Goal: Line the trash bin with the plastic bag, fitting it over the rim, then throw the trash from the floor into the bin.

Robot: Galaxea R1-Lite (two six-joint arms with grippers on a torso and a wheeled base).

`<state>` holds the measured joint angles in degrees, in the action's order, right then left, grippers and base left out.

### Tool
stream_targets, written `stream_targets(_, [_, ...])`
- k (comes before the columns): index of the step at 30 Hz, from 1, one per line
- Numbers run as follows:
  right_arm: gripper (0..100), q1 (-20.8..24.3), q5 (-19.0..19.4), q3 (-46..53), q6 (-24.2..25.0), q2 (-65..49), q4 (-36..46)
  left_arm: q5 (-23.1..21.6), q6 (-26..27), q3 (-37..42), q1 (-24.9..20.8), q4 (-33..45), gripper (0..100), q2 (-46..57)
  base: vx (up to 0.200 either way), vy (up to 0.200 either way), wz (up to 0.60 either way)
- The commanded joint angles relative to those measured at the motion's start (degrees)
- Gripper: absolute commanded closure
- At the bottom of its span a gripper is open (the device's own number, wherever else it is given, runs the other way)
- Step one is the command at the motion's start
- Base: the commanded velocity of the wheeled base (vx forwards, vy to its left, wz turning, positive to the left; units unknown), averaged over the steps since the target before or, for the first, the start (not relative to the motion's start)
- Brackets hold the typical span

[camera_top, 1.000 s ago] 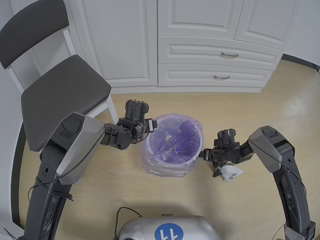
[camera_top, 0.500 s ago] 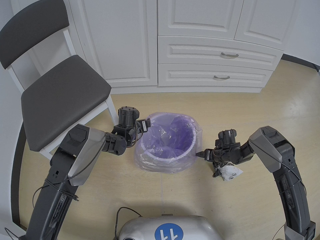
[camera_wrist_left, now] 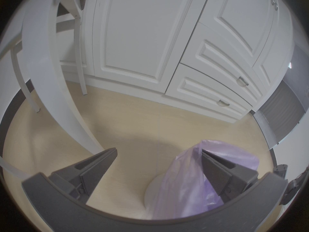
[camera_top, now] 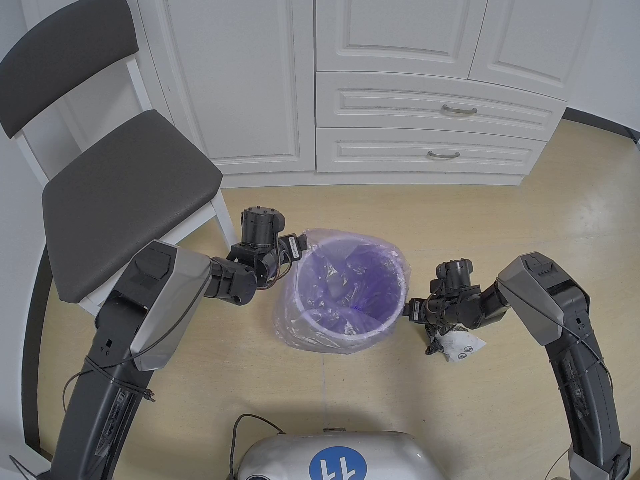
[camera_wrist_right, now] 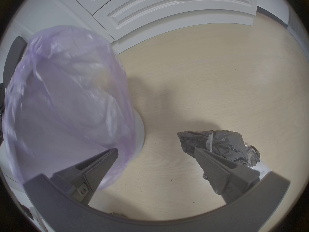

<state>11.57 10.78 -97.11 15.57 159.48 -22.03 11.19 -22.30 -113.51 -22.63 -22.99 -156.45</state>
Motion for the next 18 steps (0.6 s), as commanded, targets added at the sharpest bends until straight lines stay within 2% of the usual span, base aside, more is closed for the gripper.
stream_targets(1, [0,0.03,0.03,0.43,-0.10,-0.31,-0.38,-0.03,-0.12,1.62,-0.75,1.28,0,3.70,0.000,0.000,0.00])
stream_targets(9, [0,-0.06,0.03,1.75,-0.19,-1.10,-0.56,-0.12,0.15,4.35,0.30,2.07,0,4.75,0.000,0.000,0.00])
stream_targets(18, [0,-0.06,0.03,1.75,-0.36,-1.01,-0.56,-1.52,0.24,2.41,3.38,3.57,0,1.59,0.000,0.000,0.00])
